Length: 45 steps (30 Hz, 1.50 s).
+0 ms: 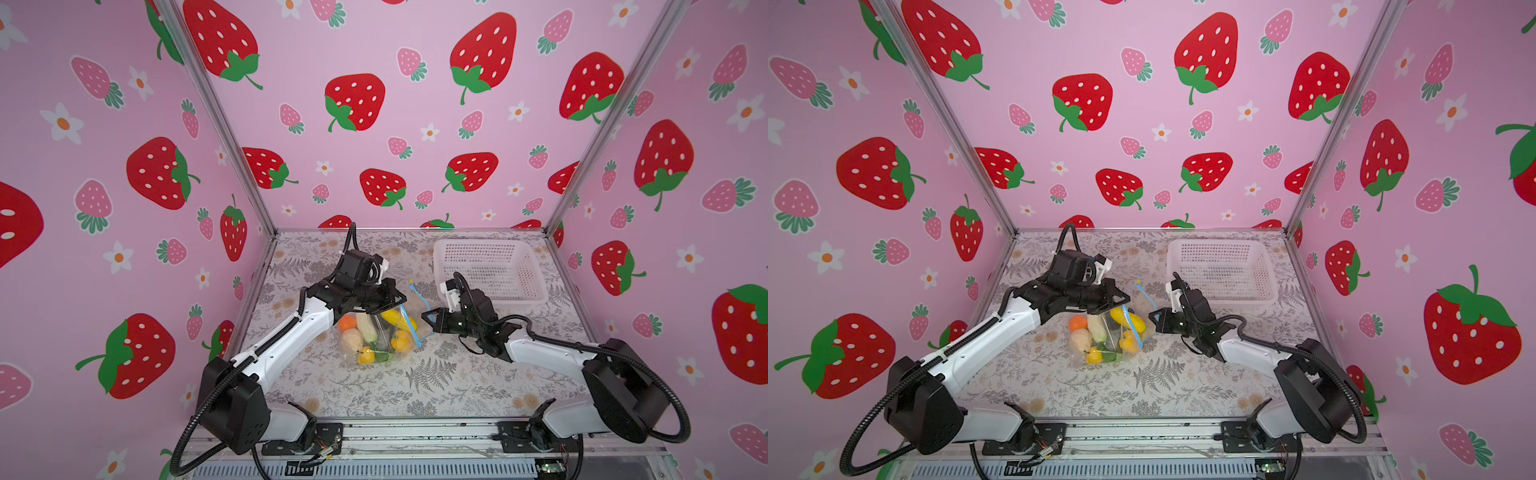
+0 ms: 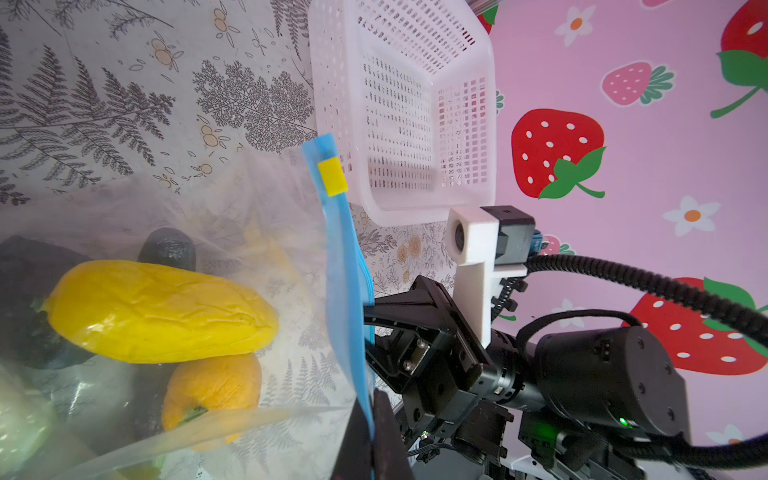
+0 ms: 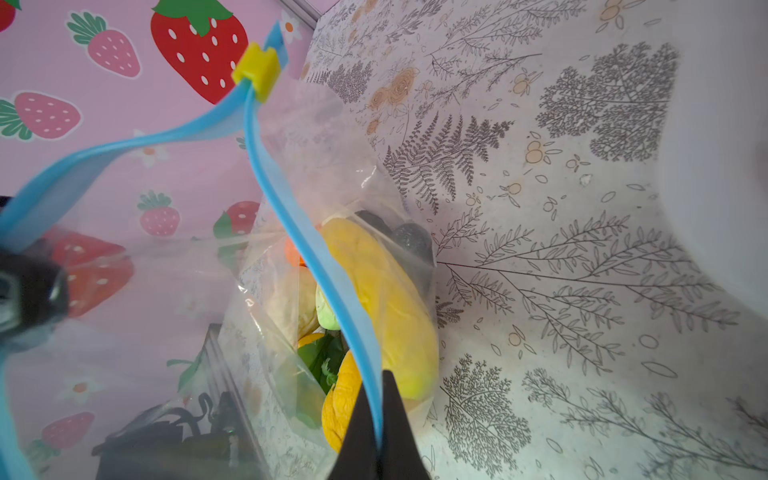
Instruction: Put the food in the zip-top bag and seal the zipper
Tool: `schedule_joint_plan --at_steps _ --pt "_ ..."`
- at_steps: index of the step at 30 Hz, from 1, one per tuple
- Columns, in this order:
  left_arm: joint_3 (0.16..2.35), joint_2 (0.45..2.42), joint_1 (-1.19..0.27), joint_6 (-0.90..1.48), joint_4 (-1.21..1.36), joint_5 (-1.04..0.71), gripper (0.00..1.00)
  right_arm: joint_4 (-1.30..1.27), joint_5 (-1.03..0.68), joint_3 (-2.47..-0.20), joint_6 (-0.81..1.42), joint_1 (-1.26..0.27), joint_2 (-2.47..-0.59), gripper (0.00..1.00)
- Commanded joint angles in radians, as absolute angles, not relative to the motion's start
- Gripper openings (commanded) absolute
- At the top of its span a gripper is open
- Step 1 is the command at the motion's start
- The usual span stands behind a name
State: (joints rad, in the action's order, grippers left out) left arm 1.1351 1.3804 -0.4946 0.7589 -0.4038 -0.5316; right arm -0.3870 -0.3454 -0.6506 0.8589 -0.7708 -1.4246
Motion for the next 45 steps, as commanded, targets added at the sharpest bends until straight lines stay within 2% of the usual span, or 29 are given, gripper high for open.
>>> schedule_joint_plan --at_steps 1,20,38,45 --pt "1.144 1.347 -0.488 0.743 -0.432 -0.527 0.00 -0.413 -0.370 -0.718 0.855 -0.790 -1.414 0.00" --pt "1.351 1.244 -0.476 0.674 -0.652 -0.415 0.00 -0.209 -0.396 -1.118 0.645 -0.846 -1.491 0.00" --pt "1.279 1.085 -0.473 0.705 -0.663 -0.319 0.00 -0.136 -0.452 -1.330 0.589 -0.908 -1.598 0.00" --pt "1.166 1.044 -0.425 0.712 -0.589 -0.332 0.00 -0.101 -0.411 -1.364 0.573 -0.920 -1.634 0.00"
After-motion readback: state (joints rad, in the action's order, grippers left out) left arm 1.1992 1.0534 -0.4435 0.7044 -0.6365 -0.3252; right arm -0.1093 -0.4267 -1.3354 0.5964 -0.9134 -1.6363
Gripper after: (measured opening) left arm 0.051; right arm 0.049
